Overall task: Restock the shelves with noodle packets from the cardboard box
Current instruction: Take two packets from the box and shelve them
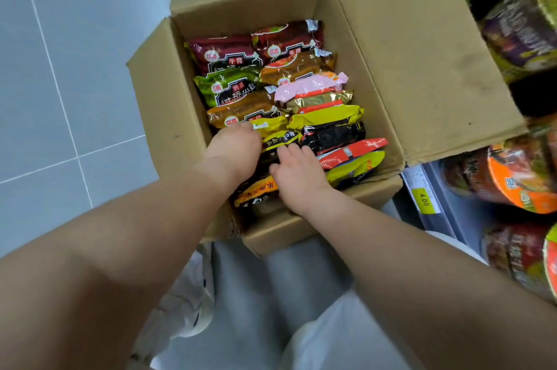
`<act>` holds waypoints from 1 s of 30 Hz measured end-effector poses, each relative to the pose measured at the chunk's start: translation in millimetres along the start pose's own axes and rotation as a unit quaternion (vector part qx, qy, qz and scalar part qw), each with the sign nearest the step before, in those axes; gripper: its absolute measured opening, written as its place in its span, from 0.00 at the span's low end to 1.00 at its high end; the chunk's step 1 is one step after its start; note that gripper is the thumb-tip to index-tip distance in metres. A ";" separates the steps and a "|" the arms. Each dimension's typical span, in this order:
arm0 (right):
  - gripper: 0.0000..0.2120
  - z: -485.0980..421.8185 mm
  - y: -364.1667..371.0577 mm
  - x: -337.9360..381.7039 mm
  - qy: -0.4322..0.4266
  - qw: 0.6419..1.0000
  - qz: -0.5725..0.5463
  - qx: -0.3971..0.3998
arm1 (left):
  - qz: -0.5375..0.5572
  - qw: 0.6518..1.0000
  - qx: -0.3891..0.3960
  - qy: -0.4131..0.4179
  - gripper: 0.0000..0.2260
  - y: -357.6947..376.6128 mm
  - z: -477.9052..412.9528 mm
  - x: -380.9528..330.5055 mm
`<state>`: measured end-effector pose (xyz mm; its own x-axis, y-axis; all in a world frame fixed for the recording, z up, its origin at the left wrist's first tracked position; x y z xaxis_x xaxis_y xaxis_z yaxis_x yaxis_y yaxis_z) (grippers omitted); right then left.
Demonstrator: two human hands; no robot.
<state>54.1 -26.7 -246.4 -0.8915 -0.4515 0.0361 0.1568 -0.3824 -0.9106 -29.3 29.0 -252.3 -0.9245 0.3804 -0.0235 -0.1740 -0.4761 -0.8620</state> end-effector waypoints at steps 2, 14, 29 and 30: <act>0.13 5.5 -4.7 -3.6 -0.006 1.000 -0.029 -0.007 | 0.054 0.998 0.003 -0.020 0.18 -5.4 0.8 6.2; 0.11 44.6 -99.3 -43.6 0.095 0.945 -0.305 -0.067 | 0.175 0.983 -0.051 -0.023 0.21 -120.9 40.8 48.1; 0.17 153.0 -325.6 -66.3 0.396 0.868 -0.301 0.016 | 0.201 0.979 -0.027 -0.028 0.21 -346.3 136.1 67.2; 0.16 166.2 -354.3 -63.2 0.406 0.861 -0.307 0.017 | 0.206 0.978 -0.020 -0.025 0.20 -373.2 151.6 70.3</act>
<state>125.5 3.3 142.4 -0.8117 0.5509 0.1940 -0.4500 -0.3780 -0.8091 -80.7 113.3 144.5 -0.9286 0.1237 -0.3499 0.2296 -0.5493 -0.8035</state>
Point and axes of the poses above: each hand's wrist, its own z-axis away from the middle knuckle, its own y-axis out of the palm, x = y × z, the point moved 6 cm from there along -z, towards the middle knuckle
